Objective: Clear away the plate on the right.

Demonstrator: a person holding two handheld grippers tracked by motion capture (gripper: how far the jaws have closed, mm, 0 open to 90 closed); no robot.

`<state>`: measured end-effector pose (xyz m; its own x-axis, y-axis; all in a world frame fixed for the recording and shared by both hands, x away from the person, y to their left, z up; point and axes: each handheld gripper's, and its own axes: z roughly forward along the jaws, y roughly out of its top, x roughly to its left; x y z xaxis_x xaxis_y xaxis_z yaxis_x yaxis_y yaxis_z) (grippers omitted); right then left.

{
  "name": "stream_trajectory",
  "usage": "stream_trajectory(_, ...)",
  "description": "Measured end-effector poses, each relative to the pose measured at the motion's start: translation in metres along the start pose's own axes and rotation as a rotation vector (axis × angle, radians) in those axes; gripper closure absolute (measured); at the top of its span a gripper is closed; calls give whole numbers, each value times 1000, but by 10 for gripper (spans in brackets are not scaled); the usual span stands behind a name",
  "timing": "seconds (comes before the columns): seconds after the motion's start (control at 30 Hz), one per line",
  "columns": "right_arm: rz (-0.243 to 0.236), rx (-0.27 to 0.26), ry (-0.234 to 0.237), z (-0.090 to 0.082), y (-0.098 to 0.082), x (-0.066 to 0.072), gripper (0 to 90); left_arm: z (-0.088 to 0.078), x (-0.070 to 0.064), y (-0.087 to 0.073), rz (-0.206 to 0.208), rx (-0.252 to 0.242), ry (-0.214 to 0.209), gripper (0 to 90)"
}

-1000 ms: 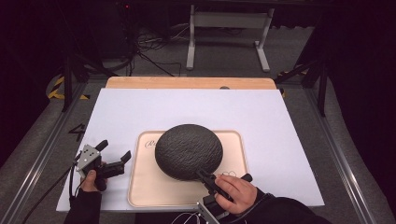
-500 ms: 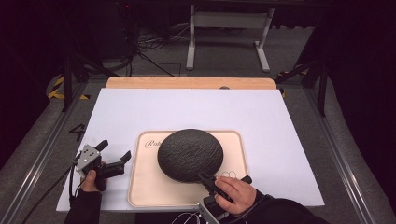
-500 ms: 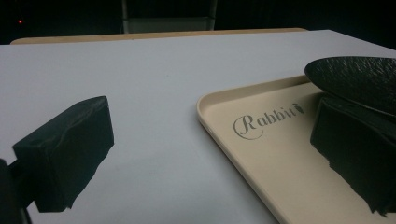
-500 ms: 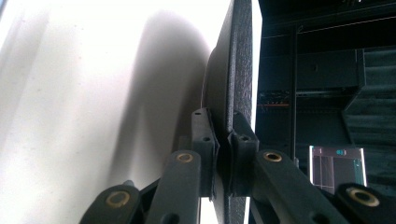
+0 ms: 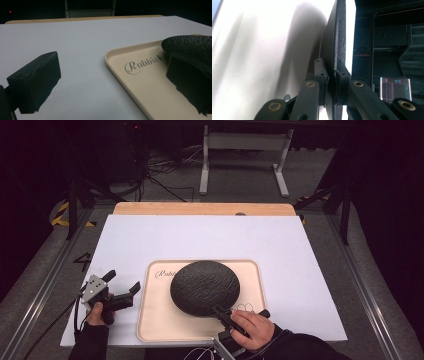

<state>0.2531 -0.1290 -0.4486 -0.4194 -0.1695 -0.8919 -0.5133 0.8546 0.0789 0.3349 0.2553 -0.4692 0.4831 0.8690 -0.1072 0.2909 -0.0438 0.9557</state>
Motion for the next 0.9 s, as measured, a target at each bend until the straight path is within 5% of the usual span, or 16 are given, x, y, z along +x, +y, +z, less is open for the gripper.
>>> stream_trajectory(0.9,1,-24,42,4,-1,13,862,0,0,0,-1,1,0,3)
